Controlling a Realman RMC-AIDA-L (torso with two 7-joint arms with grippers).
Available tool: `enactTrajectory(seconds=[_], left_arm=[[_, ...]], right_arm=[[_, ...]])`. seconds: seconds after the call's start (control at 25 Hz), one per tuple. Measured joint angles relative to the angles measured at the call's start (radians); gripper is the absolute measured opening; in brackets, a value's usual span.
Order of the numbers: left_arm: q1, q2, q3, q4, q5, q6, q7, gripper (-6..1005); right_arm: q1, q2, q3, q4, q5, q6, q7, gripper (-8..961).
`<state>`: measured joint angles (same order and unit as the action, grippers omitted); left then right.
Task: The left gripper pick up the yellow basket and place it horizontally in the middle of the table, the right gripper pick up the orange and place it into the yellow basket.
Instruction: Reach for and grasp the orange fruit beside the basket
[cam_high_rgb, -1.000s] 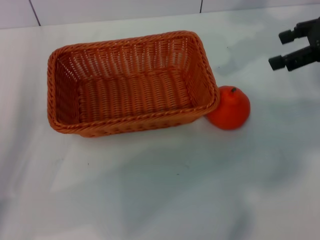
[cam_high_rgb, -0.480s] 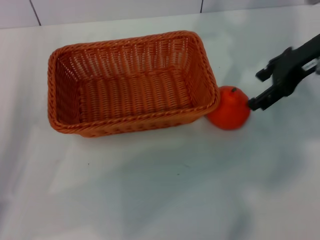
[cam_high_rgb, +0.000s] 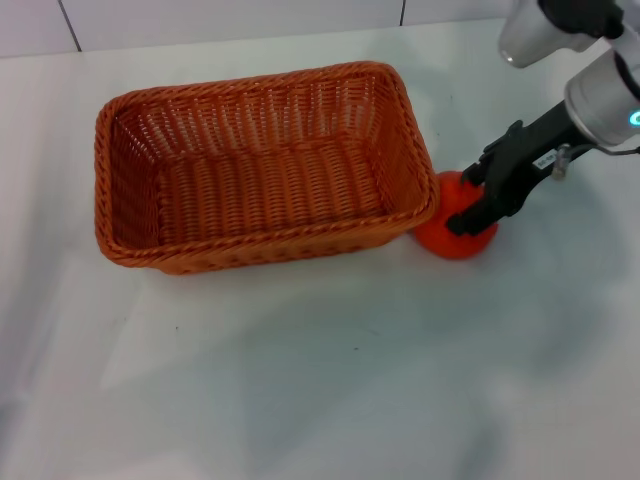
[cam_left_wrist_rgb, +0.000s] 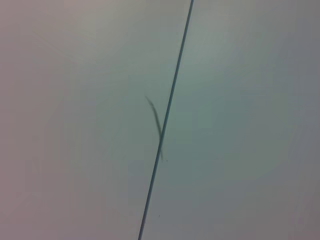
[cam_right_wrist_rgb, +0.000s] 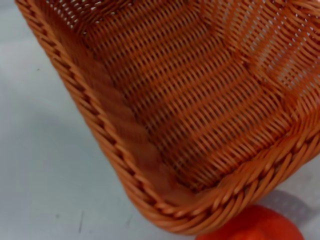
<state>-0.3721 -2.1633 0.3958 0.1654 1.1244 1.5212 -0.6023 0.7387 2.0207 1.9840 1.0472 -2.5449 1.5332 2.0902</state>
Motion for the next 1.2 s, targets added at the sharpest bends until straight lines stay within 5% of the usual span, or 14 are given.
enactTrajectory(seconds=[0.24, 0.64, 0.92, 1.2], left_arm=[[0.006, 0.000, 0.000, 0.000, 0.000, -0.006, 0.000, 567], [0.007, 0.000, -0.012, 0.000, -0.002, -0.012, 0.000, 566], [0.009, 0.003, -0.022, 0.000, -0.002, -0.012, -0.015, 567], [0.012, 0.004, -0.024, 0.000, -0.002, -0.012, -0.016, 567]], right_arm=[[0.001, 0.005, -0.009, -0.034, 0.020, -0.049, -0.019, 741], [-0.014, -0.009, 0.084, -0.033, 0.063, -0.037, -0.090, 277], [-0.021, -0.020, 0.193, -0.043, 0.065, -0.018, -0.127, 239], [-0.041, -0.053, 0.326, -0.016, 0.212, 0.038, -0.142, 195]])
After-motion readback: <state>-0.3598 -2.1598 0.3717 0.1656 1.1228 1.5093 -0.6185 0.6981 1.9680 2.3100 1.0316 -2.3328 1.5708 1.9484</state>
